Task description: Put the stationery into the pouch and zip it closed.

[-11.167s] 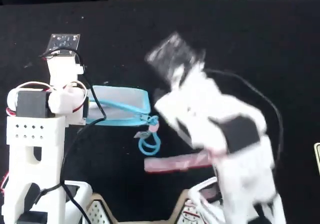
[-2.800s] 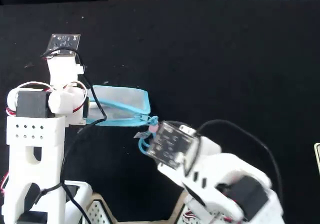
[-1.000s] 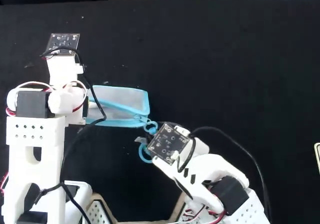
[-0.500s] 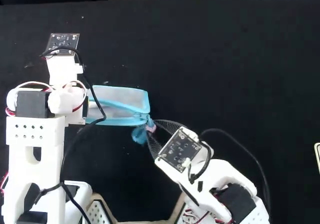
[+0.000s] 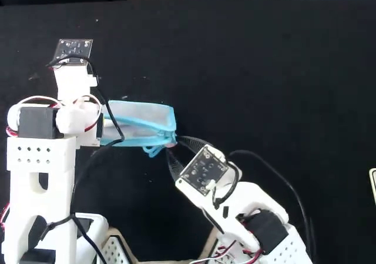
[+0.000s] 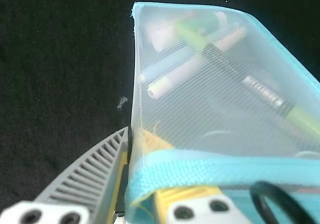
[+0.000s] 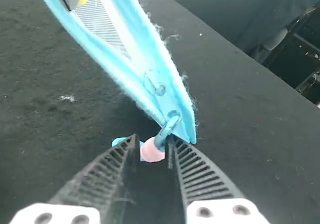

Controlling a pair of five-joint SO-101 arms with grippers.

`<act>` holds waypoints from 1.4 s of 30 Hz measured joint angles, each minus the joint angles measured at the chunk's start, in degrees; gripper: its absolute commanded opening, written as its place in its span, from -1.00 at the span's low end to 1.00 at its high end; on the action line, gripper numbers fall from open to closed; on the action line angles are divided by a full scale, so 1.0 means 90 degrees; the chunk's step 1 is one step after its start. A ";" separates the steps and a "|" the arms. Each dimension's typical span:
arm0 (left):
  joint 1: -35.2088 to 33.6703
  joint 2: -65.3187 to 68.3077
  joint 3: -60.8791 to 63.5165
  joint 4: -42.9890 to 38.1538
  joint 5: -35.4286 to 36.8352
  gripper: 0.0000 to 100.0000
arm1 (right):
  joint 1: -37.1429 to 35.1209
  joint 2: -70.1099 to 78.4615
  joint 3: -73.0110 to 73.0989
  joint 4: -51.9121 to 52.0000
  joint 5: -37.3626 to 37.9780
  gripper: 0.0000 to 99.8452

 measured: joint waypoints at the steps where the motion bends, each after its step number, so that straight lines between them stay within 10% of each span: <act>1: 0.0000 0.0000 0.0000 0.0000 0.0000 -0.94 | 0.0000 0.0000 0.0000 0.0000 0.0000 -0.83; 42: -0.0010 0.0000 0.0000 0.0000 0.0000 -0.94 | 0.0625 -0.0039 -0.0098 0.0029 -0.0283 -0.98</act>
